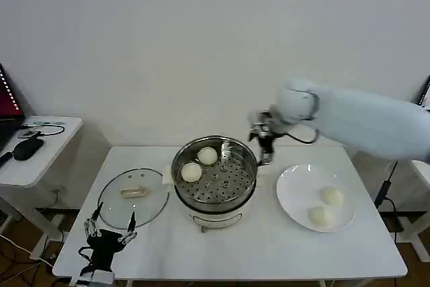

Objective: Take steamed baozi put them in steamer then cover it.

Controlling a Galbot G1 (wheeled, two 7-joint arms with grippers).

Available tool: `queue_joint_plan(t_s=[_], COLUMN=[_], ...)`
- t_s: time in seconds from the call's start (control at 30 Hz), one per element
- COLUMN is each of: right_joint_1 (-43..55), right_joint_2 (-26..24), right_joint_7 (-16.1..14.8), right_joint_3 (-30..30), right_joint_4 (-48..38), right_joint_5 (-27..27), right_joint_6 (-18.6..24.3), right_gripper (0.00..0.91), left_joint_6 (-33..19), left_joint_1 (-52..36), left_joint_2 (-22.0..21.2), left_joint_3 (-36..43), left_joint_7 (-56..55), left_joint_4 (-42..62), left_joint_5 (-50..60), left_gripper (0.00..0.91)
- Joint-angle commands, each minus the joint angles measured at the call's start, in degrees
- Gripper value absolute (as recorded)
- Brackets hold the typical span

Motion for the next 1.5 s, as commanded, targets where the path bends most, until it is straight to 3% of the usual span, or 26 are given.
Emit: queue_joint_plan(t_s=[0.03, 0.17, 0.33, 0.5, 0.67, 0.9, 1.5], right_joint_1=[-1.09, -6.35, -21.5, -38.04, -47.47, -50.41, -47.75], right_joint_2=[-18.74, -21.71, -22.94, -21.18, -19.88, -16.76, -8.3], right_joint_7=[-6.89, -8.5, -7.95, -6.17, -5.45, -5.09, -4.98], right_joint_3=[1.76, 3.81, 15.16, 28.35, 36.88, 38.29, 33.66], right_joint_4=[6.04, 6.34, 6.32, 4.38, 3.18, -1.54, -9.17], right_joint_5=[-11.27, -15.33, -20.28, -25.22, -27.99, -29.69, -26.3], right_joint_6=[8.61, 12.84, 16.32, 16.16, 14.65, 14.64, 11.82], right_gripper=[0.907, 0.907, 0.907, 0.907, 0.907, 0.907, 0.907], left_joint_6=[-0.11, -0.27, -0.3, -0.3, -0.17, -0.22, -0.03], left_joint_1=[0.51, 0.91, 1.47, 2.76, 2.91, 3.29, 3.47], left_joint_2=[-0.05, -0.32, -0.61, -0.74, -1.12, -1.39, -2.1], left_joint_3=[0.21, 0.59, 0.62, 0.51, 0.48, 0.32, -0.22], left_joint_7=[-0.06, -0.14, -0.2, -0.25, -0.32, -0.39, -0.4], left_joint_4=[-0.16, -0.32, -0.73, -1.51, -1.06, -0.48, -0.07], left_joint_5=[0.39, 0.88, 1.27, 1.87, 2.64, 3.14, 4.17], left_gripper=[0.907, 0.907, 0.907, 0.907, 0.907, 0.907, 0.907])
